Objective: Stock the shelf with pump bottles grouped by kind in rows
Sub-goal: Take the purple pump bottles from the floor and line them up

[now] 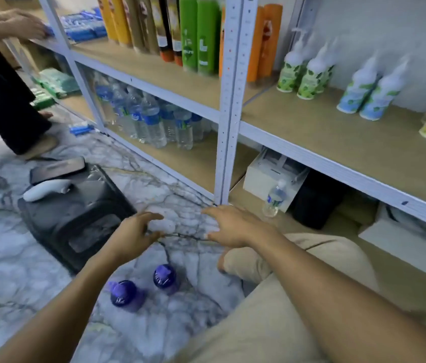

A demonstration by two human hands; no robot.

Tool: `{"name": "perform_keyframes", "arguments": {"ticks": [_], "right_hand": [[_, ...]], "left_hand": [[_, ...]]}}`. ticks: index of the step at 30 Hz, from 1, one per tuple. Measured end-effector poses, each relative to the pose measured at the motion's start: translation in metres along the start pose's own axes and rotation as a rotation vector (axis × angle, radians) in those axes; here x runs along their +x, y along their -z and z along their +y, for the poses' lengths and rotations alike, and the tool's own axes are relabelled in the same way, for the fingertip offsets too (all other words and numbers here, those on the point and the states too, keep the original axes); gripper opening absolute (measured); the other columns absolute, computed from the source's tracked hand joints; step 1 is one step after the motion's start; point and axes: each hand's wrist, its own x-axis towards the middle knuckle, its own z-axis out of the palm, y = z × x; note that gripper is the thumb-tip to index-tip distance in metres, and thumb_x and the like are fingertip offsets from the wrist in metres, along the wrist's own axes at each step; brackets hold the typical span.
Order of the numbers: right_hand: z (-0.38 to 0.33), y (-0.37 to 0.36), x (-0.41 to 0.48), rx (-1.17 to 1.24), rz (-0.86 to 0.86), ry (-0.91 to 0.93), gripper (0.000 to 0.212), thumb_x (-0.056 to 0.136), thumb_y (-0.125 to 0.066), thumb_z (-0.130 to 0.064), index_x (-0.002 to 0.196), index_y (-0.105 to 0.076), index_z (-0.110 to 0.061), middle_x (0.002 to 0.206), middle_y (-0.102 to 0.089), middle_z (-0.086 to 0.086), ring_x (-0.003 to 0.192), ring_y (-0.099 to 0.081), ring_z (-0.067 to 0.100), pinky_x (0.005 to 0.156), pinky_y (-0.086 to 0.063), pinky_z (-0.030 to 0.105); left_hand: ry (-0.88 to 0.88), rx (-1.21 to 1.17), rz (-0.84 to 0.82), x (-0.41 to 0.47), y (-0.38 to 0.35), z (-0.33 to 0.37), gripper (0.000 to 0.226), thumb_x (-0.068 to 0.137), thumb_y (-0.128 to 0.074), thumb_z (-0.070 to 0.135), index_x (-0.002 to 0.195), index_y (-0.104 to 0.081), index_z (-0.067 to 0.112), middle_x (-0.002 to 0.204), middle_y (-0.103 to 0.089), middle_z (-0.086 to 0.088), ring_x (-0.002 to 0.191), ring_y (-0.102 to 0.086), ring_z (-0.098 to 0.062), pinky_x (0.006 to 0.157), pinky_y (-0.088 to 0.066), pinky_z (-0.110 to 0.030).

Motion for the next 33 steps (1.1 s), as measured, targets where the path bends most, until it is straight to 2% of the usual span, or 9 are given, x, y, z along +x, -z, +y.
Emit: {"name": "perform_keyframes", "arguments": {"ticks": [5,10,12,14,18,21,23,29,33], "right_hand": [[-0.045,-0.054,0.045,-0.028,-0.235,0.085,0.071,0.094,-0.059,-0.049,0.155,-0.024,-0.037,0.156,-0.037,0.004,0.135,-0.044,0.030,0.098,-0.048,0.047],[-0.076,-0.096,0.079,-0.016,-0.297,0.095,0.073,0.091,-0.064,-0.050,0.154,-0.031,-0.033,0.155,-0.041,0.006,0.137,-0.042,0.030,0.101,-0.045,0.043],[-0.085,-0.114,0.090,-0.015,-0.326,0.089,0.067,0.091,-0.063,-0.048,0.151,-0.037,-0.031,0.152,-0.044,0.005,0.133,-0.046,0.029,0.094,-0.043,0.035],[-0.094,-0.129,0.102,-0.008,-0.355,0.062,0.064,0.088,-0.064,-0.048,0.146,-0.042,-0.032,0.149,-0.048,0.006,0.128,-0.050,0.030,0.096,-0.045,0.036],[-0.105,-0.154,0.123,0.008,-0.361,0.001,0.031,0.088,-0.064,-0.034,0.118,-0.063,-0.032,0.128,-0.061,0.009,0.111,-0.058,0.031,0.094,-0.052,0.042],[-0.111,-0.160,0.128,0.015,-0.330,-0.019,0.011,0.087,-0.064,-0.024,0.094,-0.065,-0.033,0.117,-0.065,0.009,0.103,-0.060,0.031,0.091,-0.053,0.041],[-0.112,-0.160,0.129,0.044,-0.322,-0.032,0.013,0.086,-0.065,-0.023,0.090,-0.064,-0.035,0.119,-0.065,0.009,0.104,-0.061,0.031,0.091,-0.054,0.041],[-0.106,-0.153,0.118,0.067,-0.319,-0.050,0.029,0.090,-0.064,-0.016,0.111,-0.071,-0.035,0.130,-0.060,0.002,0.114,-0.057,0.029,0.093,-0.047,0.040],[-0.097,-0.140,0.102,0.110,-0.327,-0.080,0.032,0.087,-0.060,-0.011,0.102,-0.073,-0.036,0.107,-0.060,-0.003,0.110,-0.057,0.027,0.090,-0.044,0.039]], "left_hand": [[0.179,0.052,-0.076,-0.053,-0.025,-0.077,0.042,0.085,-0.078,0.033,0.124,-0.068,0.026,0.128,-0.065,0.000,0.109,-0.063,-0.022,0.090,-0.047,-0.029],[0.278,0.111,-0.179,-0.084,-0.047,-0.127,0.045,0.083,-0.076,0.035,0.127,-0.064,0.031,0.128,-0.062,0.001,0.110,-0.062,-0.020,0.092,-0.051,-0.035],[0.291,0.080,-0.174,-0.091,-0.054,-0.138,0.043,0.084,-0.076,0.031,0.125,-0.065,0.031,0.123,-0.064,-0.001,0.105,-0.061,-0.021,0.088,-0.050,-0.032],[0.284,0.031,-0.160,-0.094,-0.060,-0.145,0.039,0.085,-0.076,0.026,0.122,-0.067,0.029,0.114,-0.065,-0.003,0.096,-0.062,-0.020,0.080,-0.048,-0.029],[0.268,-0.046,-0.102,-0.093,-0.067,-0.154,0.027,0.086,-0.076,0.020,0.112,-0.072,0.025,0.100,-0.062,-0.001,0.083,-0.061,-0.015,0.073,-0.044,-0.027],[0.265,-0.045,-0.094,-0.088,-0.069,-0.156,0.023,0.087,-0.074,0.023,0.110,-0.073,0.024,0.102,-0.062,-0.001,0.088,-0.061,-0.017,0.076,-0.049,-0.031],[0.261,-0.032,-0.103,-0.084,-0.069,-0.157,0.022,0.087,-0.074,0.022,0.109,-0.073,0.022,0.101,-0.061,-0.002,0.089,-0.061,-0.019,0.076,-0.050,-0.032],[0.276,0.000,-0.159,-0.078,-0.068,-0.143,0.017,0.083,-0.076,0.020,0.100,-0.072,0.022,0.093,-0.062,0.003,0.084,-0.057,-0.015,0.062,-0.040,-0.021],[0.257,0.035,-0.183,-0.078,-0.069,-0.127,0.020,0.083,-0.073,0.016,0.103,-0.072,0.021,0.096,-0.061,0.004,0.088,-0.057,-0.015,0.063,-0.037,-0.018]]}}
